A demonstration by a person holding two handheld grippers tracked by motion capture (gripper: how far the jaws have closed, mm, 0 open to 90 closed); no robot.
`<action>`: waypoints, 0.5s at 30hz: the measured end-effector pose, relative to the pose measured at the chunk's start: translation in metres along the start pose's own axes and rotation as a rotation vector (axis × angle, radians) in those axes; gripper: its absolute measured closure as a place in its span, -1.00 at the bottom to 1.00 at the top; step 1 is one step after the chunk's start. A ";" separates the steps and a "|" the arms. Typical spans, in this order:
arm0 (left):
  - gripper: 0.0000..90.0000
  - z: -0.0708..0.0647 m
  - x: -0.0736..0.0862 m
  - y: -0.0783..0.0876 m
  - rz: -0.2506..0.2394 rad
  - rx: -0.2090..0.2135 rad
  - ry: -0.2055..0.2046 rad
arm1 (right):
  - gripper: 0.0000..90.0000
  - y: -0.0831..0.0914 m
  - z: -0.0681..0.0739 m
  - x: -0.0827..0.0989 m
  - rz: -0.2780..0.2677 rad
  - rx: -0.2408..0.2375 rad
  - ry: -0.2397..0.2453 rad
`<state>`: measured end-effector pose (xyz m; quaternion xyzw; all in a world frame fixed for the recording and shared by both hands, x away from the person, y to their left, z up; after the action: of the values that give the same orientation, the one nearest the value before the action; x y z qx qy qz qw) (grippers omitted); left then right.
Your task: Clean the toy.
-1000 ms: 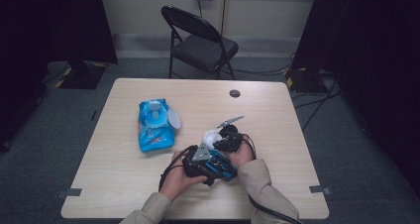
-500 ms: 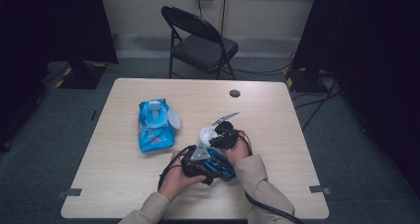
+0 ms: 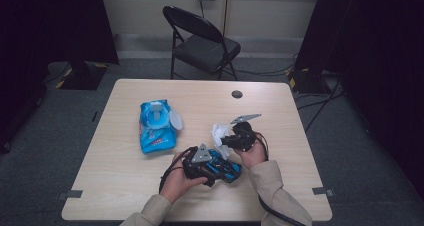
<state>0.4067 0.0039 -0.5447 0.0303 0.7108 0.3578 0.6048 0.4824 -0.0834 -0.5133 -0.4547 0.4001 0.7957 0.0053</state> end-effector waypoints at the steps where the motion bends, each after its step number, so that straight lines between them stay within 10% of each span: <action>1: -0.73 0.000 0.000 0.000 0.000 0.000 0.001 | 0.89 0.006 -0.001 0.001 -0.009 0.006 -0.003; 15: -0.73 0.000 0.000 0.000 0.002 0.001 -0.001 | 0.89 0.061 -0.024 0.032 -0.051 0.030 -0.054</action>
<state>0.4072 0.0036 -0.5446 0.0317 0.7108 0.3581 0.6046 0.4579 -0.1518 -0.5045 -0.4429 0.3998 0.8013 0.0432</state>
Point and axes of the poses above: each handheld gripper's, and its own axes: y roughly backward along the jaws, x roughly out of its underside, z roughly to its left, the point moved 8 cm from there along -y, roughly forward along the jaws, and after that the axes turned 2 degrees about -z, right-handed, at the moved point
